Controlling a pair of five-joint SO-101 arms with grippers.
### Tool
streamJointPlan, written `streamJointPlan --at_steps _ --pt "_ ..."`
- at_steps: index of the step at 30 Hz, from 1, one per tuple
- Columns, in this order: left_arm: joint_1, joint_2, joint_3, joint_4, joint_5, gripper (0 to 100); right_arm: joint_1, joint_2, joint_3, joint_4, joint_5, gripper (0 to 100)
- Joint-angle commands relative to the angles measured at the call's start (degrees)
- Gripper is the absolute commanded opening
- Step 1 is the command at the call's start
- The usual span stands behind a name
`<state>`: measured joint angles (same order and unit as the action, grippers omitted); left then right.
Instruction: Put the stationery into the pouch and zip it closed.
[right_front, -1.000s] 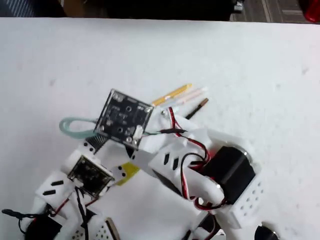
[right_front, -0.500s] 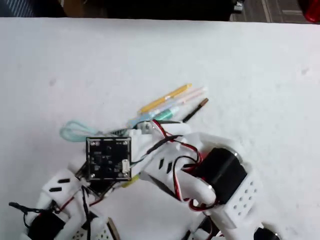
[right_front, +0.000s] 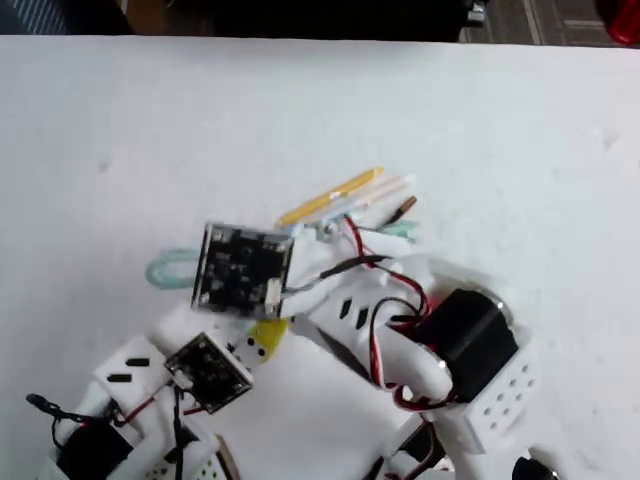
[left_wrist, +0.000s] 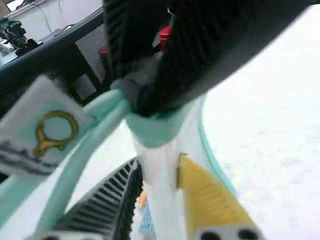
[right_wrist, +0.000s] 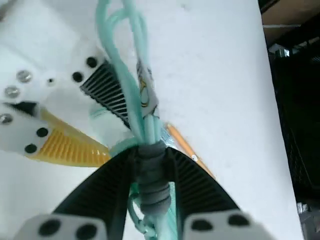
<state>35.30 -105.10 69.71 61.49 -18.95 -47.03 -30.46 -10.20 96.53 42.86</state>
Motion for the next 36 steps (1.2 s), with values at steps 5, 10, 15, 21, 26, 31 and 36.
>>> streamJointPlan --at_steps 5,10,15,21,26,31,36 --pt "5.1 0.3 0.0 -6.2 -0.6 4 0.0 1.3 -2.0 -2.1 -2.2 1.7" --pt "5.1 0.3 0.6 -3.3 0.5 15 0.1 1.4 -1.9 -6.3 -11.1 1.7" --pt "4.6 0.3 0.3 -1.0 10.8 26 0.1 1.5 -1.9 -7.3 -13.6 1.7" --pt "4.6 0.3 0.7 -1.7 9.1 26 0.0 5.7 -2.4 -7.3 -13.8 1.7" --pt "4.6 0.3 1.0 -1.8 9.1 26 0.0 6.7 -5.5 -9.4 -19.4 1.7" --pt "2.5 0.3 5.5 -6.2 9.1 25 0.1 6.9 -10.4 -9.5 -20.8 1.7" --pt "0.6 0.3 6.2 -7.9 8.7 19 0.5 6.9 -10.8 -9.8 -20.9 1.7"
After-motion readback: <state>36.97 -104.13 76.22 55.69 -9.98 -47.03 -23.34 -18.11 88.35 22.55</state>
